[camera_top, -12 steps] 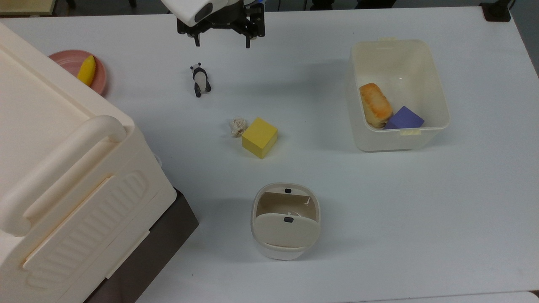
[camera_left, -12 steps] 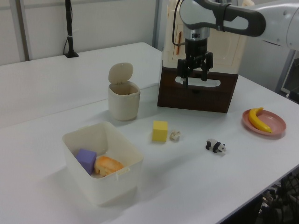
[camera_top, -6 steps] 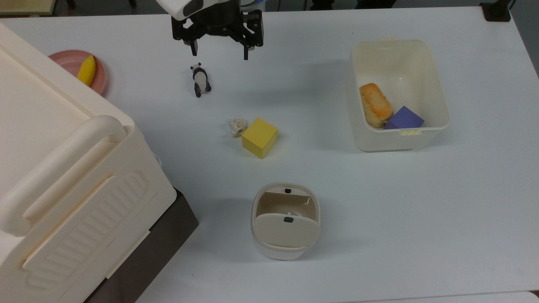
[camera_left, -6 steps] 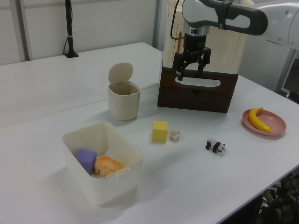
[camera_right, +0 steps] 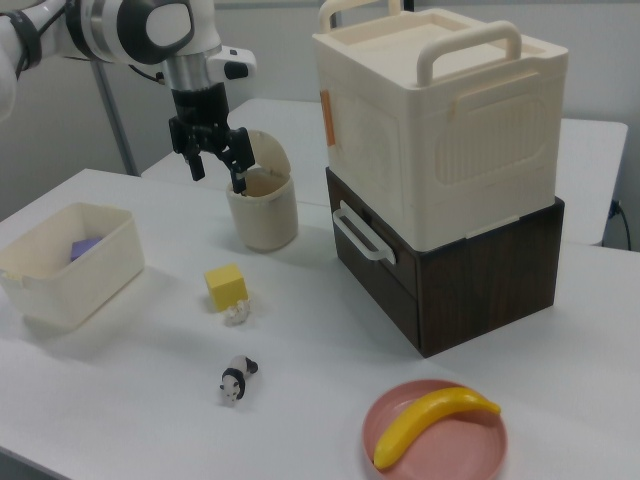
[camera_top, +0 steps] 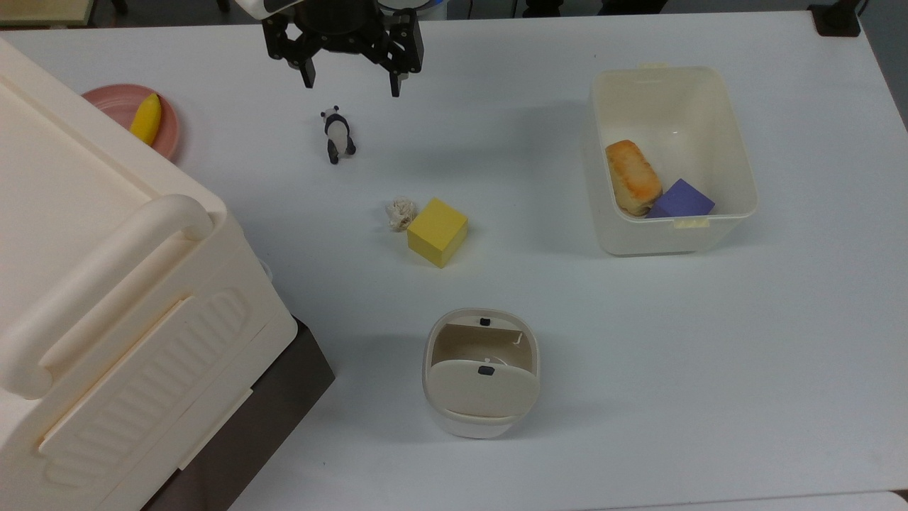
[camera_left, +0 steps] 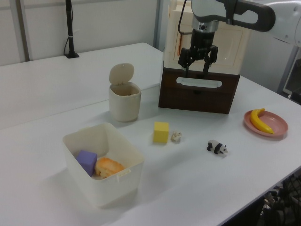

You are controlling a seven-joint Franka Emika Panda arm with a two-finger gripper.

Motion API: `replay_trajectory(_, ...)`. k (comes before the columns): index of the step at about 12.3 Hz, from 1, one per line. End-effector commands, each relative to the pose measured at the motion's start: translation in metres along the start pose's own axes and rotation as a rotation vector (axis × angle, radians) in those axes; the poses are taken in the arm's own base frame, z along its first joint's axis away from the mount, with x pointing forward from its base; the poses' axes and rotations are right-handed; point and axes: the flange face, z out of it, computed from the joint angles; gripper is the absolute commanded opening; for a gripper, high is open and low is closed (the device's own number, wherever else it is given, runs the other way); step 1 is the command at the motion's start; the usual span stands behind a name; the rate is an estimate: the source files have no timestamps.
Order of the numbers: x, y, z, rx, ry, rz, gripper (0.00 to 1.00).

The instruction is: Open the trash can

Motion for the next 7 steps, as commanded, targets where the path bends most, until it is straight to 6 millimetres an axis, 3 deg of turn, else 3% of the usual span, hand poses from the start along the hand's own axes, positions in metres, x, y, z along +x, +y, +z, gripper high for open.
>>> replay_trajectory(1, -0.0065, -0.0027, -0.0054, 0.02, 0.019, 0.018, 1.0)
replay_trajectory(7, -0.0083, -0.0025, -0.0064, 0.02, 0.013, 0.019, 1.0)
